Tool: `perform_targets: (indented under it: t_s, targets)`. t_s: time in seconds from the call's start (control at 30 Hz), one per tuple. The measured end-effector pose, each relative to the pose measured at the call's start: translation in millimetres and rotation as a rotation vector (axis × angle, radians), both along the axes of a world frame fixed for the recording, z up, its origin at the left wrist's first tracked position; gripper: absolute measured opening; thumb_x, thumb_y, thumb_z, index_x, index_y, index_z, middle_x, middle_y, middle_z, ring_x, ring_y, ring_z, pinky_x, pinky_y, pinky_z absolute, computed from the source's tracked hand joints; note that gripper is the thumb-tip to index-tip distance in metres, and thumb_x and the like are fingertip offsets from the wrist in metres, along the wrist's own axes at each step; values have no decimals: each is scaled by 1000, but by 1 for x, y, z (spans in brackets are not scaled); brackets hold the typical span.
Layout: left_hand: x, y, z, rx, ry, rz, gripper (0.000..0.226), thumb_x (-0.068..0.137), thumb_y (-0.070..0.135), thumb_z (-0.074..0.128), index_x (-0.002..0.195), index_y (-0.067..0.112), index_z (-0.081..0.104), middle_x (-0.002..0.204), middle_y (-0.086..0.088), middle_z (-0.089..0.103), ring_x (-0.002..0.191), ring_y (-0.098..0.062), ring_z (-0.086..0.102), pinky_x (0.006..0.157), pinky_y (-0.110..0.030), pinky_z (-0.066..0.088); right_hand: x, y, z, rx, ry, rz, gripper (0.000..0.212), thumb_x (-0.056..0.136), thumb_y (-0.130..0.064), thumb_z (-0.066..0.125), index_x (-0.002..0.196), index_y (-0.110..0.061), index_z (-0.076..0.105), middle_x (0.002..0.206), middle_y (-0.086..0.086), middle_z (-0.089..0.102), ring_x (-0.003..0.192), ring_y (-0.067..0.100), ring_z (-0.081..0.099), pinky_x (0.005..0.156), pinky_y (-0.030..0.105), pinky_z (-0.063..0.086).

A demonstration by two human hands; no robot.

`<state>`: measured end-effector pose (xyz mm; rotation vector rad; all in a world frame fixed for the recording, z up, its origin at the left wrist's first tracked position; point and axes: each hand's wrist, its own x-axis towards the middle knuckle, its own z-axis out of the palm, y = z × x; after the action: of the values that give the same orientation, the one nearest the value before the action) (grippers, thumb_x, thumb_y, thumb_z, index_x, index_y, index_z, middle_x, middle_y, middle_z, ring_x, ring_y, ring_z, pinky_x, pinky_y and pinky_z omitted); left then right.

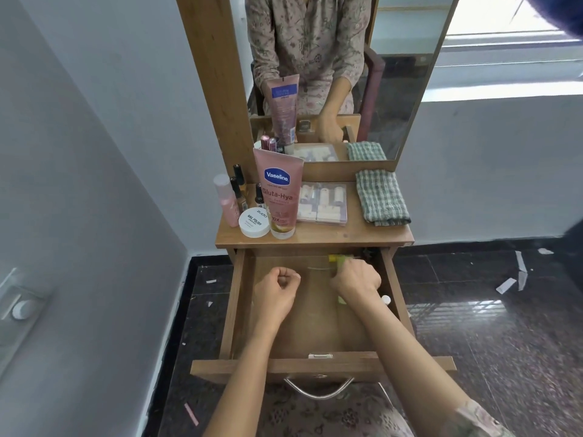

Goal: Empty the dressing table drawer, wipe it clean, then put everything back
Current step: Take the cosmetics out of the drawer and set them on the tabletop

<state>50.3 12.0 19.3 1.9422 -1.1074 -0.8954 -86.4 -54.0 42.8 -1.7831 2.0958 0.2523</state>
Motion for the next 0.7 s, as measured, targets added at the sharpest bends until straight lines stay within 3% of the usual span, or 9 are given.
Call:
perform_targets:
  t_s: [0.2,0.3,0.37,0.5,0.7]
  targets:
    - [4,-5,3,-31,38,20,5,89,25,62,89,21,65,84,12,63,76,1,56,59,-7,40,0,44,42,-172,-343,41,39,81,-34,63,106,-7,50,108,11,61,100,31,59,72,31,40]
    - [3,-6,3,-34,49,33,8,88,26,62,90,20,66,82,12,65,73,2,57,58,-8,40,-2,40,74,-369,-616,57,31,81,-31,66,98,-10,49,92,4,59,84,24,56,67,31,41]
    - [2,-5,3,-17,53,24,6,88,29,60,89,24,65,84,12,65,77,-1,58,66,-16,45,-1,17,91,-510,-736,88,29,82,-28,67,96,-11,48,88,1,56,78,18,53,64,31,41]
    - [1,-3,1,6,29,10,6,87,34,60,86,29,63,85,13,65,83,-5,61,76,-28,51,9,-48,94,-513,-752,201,38,83,-18,68,113,-9,48,105,3,56,91,18,50,71,28,34]
    - [-2,-3,3,-3,27,11,5,87,34,60,85,30,64,83,14,66,83,-2,61,79,-26,51,28,-95,76,-430,-810,193,45,79,-8,69,119,-7,50,117,10,60,108,25,55,86,35,45]
